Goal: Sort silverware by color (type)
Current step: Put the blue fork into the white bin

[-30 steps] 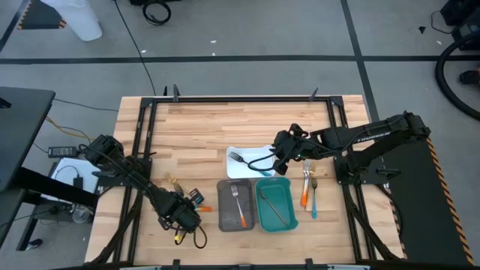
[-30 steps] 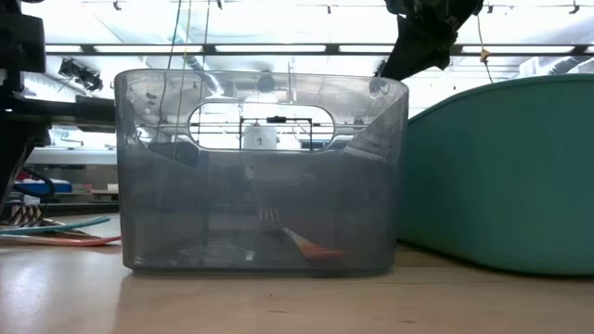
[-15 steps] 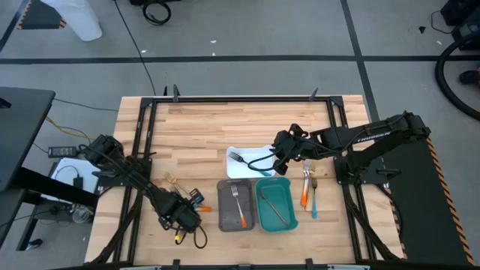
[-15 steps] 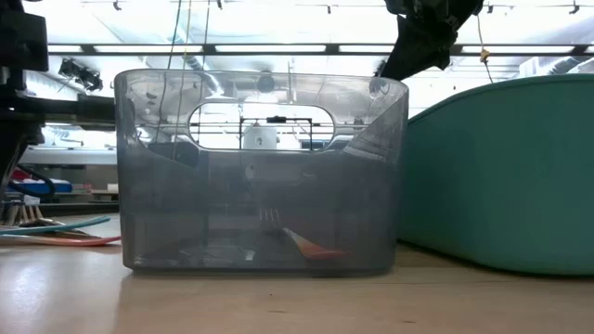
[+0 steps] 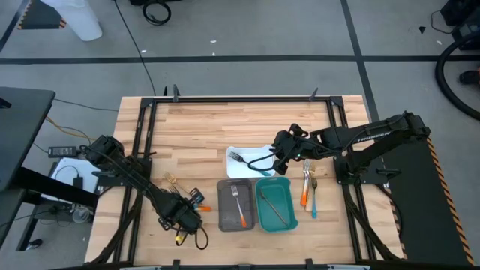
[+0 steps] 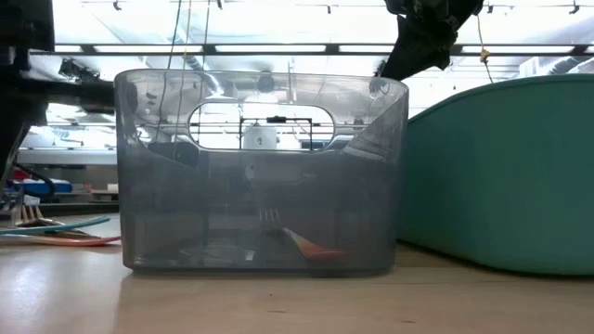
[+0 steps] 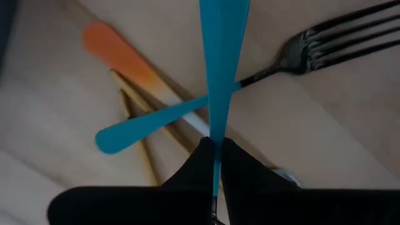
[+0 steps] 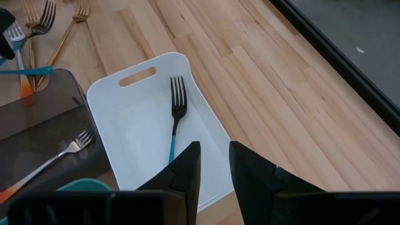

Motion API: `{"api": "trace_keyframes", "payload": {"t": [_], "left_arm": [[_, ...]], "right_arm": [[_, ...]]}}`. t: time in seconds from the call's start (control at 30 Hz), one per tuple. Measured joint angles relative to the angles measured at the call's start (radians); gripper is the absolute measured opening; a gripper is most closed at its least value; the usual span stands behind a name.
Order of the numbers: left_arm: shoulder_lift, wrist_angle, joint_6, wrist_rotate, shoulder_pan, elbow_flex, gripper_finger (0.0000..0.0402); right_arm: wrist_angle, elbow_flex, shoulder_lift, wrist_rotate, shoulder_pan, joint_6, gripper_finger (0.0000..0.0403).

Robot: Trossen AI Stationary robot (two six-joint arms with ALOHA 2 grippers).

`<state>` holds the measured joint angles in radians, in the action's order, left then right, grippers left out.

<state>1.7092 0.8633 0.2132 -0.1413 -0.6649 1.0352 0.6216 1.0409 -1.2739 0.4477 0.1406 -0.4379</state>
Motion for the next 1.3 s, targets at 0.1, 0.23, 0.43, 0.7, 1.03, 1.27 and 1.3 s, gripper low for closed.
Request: {"api": "trace_keyframes", "payload": {"t": [0.1,0.23,0.43,0.7,1.03,1.27,1.3], "left_arm": [[0.000,0.031,0.005,-0.018,0.001,0.024,0.0018],[-0.001,0.072,0.014,-0.040,0.012,0.056,0.0018],[-0.002,0.125,0.029,-0.093,0.050,0.125,0.0018],[-0.002,0.197,0.080,-0.136,0.087,0.223,0.0018],[-0.003,0.165,0.191,-0.163,0.171,0.289,0.0020],[-0.003,0.124,0.300,-0.200,0.245,0.289,0.0021],[-0.003,0.116,0.317,-0.210,0.255,0.289,0.0021]], "right_arm": [[0.000,0.000,0.000,0.000,0.000,0.000,0.0095],[0.000,0.000,0.000,0.000,0.000,-0.004,0.0095],[0.000,0.000,0.000,0.000,0.000,-0.004,0.0095],[0.000,0.000,0.000,0.000,0.000,-0.004,0.0095],[0.000,0.000,0.000,0.000,0.000,0.000,0.0095],[0.000,0.000,0.000,0.000,0.000,0.007,0.0095],[0.000,0.000,0.000,0.000,0.000,0.011,0.0095]]}}
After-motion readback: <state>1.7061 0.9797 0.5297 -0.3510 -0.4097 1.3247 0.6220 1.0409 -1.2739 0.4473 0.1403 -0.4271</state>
